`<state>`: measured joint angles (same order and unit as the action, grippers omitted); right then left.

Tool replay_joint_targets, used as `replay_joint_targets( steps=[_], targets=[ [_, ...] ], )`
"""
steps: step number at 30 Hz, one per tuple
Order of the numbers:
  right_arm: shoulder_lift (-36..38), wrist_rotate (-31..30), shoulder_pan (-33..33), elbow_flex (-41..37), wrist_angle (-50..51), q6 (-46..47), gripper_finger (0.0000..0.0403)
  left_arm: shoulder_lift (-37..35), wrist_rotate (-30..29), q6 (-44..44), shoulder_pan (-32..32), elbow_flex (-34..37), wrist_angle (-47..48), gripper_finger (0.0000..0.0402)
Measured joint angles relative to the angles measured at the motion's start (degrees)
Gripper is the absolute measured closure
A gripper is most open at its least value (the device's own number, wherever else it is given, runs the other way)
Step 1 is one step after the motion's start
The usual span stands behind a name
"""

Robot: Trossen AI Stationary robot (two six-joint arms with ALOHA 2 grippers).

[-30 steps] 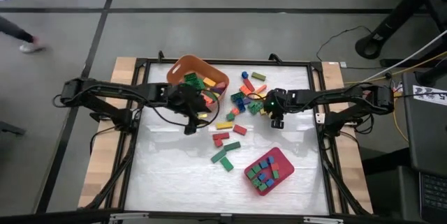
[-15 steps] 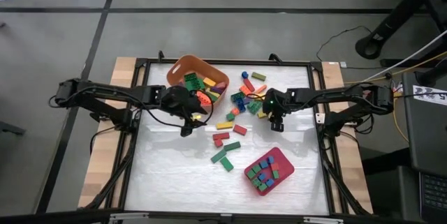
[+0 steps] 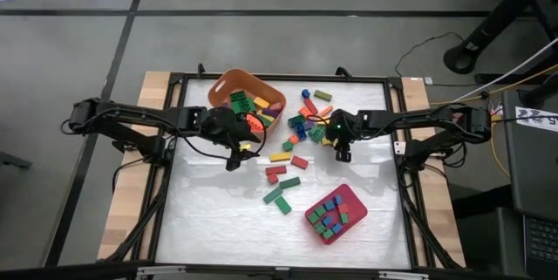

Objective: Sort blocks by size
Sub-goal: Put the large yellow block into the orange bin

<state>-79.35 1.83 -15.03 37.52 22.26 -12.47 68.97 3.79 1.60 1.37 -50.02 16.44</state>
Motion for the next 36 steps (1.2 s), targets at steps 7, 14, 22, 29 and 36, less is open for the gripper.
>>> replay_joint_targets(
  steps=[7,14,22,29,36],
  targets=[
    [-0.1,-4.2,0.0,0.0,0.1,-0.7,0.0243,0.0,0.0,-0.1,0.0,0.0,0.0,0.0196],
    [-3.6,-4.4,0.0,0.0,-0.1,-1.6,0.0243,0.0,0.0,-0.1,0.0,0.0,0.0,0.0196],
    [-6.8,-2.0,-0.1,0.2,-1.4,-1.4,0.0245,0.0,0.0,0.0,0.0,0.0,0.0,0.0196],
    [-6.8,0.4,-0.1,0.2,-2.5,0.7,0.0302,-0.8,-0.5,0.1,0.2,0.0,-1.3,0.0196],
    [-7.3,8.9,0.2,7.2,1.6,2.3,0.0301,-3.4,-2.4,-0.1,0.3,-0.1,-0.9,0.0196]
  ],
)
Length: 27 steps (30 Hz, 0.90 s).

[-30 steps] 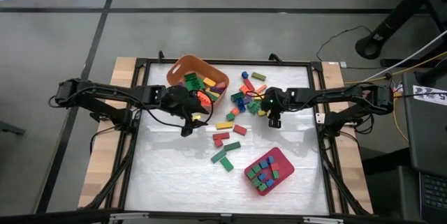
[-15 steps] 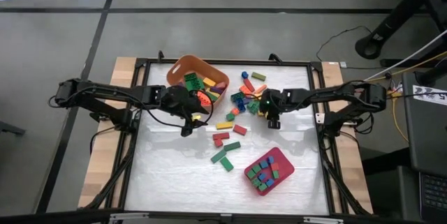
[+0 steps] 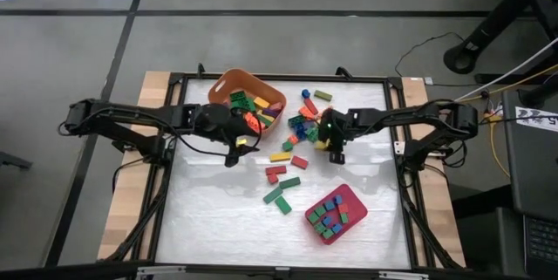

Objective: Sort blocks by size
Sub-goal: Put the large yellow block into the orange bin

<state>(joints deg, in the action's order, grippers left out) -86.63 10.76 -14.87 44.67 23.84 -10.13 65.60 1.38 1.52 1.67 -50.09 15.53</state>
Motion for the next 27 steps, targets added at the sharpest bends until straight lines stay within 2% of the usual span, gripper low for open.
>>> replay_joint_targets(
  steps=[4,6,9,13,19,24,27],
  targets=[
    [0.1,2.4,0.0,7.1,4.0,-0.9,0.0281,-1.4,-0.1,-0.3,0.0,0.0,0.6,0.0196],
    [0.1,2.7,-0.1,10.1,2.2,-3.3,0.0281,-1.6,-0.2,-0.9,0.0,0.0,0.4,0.0196],
    [0.0,2.3,-0.1,12.8,-6.6,-7.8,0.0291,-1.7,-0.6,-2.2,0.0,0.0,0.5,0.0196],
    [-1.9,0.9,-0.1,13.2,-26.5,-9.9,0.0299,-1.7,-0.7,-3.0,0.0,0.0,0.6,0.0196],
    [-9.5,-4.1,-0.6,13.2,-50.2,-11.4,0.0286,-1.7,-0.7,-2.9,-0.1,0.0,0.6,0.0196],
    [-16.3,-7.1,-0.6,13.2,-61.2,-12.1,0.0274,-1.7,-0.6,-0.5,-0.7,0.0,0.6,0.0196],
    [-18.1,-9.3,-0.5,14.8,-60.7,-12.7,0.0267,-1.7,-0.5,1.2,-1.0,0.0,0.5,0.0196]
  ],
)
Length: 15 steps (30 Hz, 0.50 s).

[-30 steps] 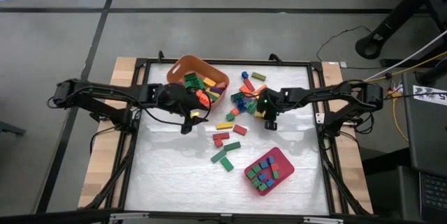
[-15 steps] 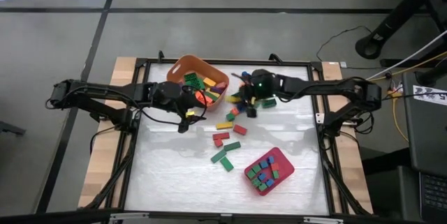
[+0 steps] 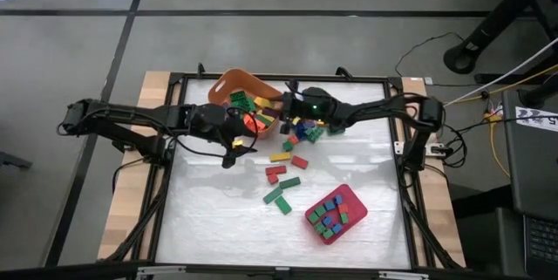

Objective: Sort blocks by size
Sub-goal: Put the large yellow block into the orange bin, then put the small orange block into the red bin

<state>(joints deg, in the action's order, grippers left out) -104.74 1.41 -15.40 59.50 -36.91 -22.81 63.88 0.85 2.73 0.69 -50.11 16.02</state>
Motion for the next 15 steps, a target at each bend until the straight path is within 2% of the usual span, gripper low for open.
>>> replay_joint_targets(
  steps=[5,10,15],
  targets=[
    [-0.7,-0.5,0.0,2.9,3.1,0.0,0.0264,0.4,0.0,4.4,0.0,0.0,-0.1,0.0196],
    [-0.7,-0.8,0.0,4.7,4.2,0.0,0.0263,2.9,-0.1,5.2,-1.0,0.0,0.1,0.0196],
    [1.0,-6.2,0.0,5.1,4.3,-0.1,0.0263,8.1,-0.1,2.8,-3.8,0.0,-1.0,0.0196]
  ],
)
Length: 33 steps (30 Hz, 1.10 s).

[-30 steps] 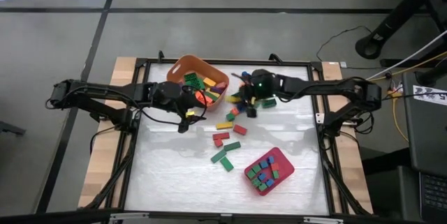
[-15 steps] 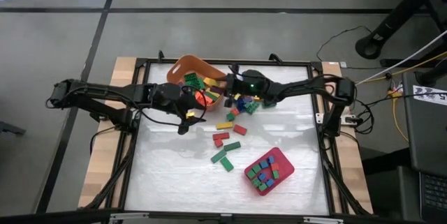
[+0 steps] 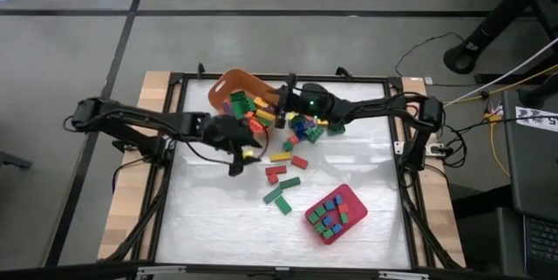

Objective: Sort blocks by size
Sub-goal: Put the small orange block into the red bin

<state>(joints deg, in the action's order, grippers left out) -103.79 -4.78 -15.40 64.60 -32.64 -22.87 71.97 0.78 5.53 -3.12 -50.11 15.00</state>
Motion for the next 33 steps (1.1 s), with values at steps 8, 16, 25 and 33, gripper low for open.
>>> replay_joint_targets(
  steps=[8,16,25,33],
  targets=[
    [10.2,-3.7,0.0,0.1,16.5,-4.8,0.0263,10.5,0.1,-14.4,-4.9,0.0,-7.5,0.0196],
    [19.7,-3.7,0.0,0.1,39.5,-4.1,0.0262,19.8,0.1,-25.5,-5.3,0.0,-16.1,0.0196],
    [20.7,-2.9,0.0,0.1,55.9,0.3,0.0262,25.1,5.2,-33.1,-5.0,0.0,-17.5,0.0196],
    [20.7,1.3,0.0,0.0,61.2,3.8,0.0262,28.2,5.3,-37.3,-3.3,0.0,-17.7,0.0196]
  ],
)
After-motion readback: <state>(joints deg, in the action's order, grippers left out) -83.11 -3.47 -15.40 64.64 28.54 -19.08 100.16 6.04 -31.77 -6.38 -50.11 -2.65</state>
